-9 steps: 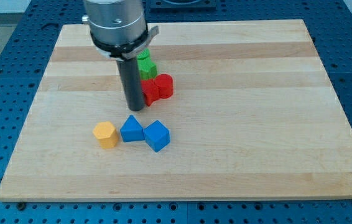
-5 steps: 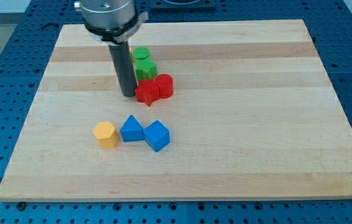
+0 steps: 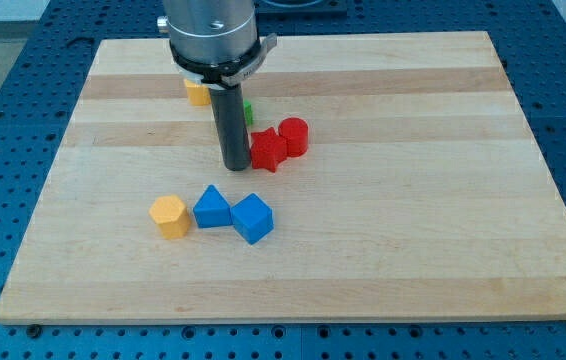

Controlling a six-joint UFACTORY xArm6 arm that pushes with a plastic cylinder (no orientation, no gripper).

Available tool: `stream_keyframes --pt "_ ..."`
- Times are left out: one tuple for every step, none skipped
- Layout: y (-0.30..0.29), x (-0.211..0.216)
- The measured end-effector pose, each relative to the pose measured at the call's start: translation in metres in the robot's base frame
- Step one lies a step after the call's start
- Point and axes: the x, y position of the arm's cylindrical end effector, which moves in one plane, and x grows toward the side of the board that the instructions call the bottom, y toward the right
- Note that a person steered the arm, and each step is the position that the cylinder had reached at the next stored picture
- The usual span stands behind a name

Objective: Move red star along with red circle slightly right

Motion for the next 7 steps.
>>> stream_keyframes --pt "0.014 0.000" --pt "0.024 0.000" --pt "0.033 0.000" --pt "0.040 0.000" --pt "0.052 0.000" --pt "0.058 0.000" --pt "0.021 0.002"
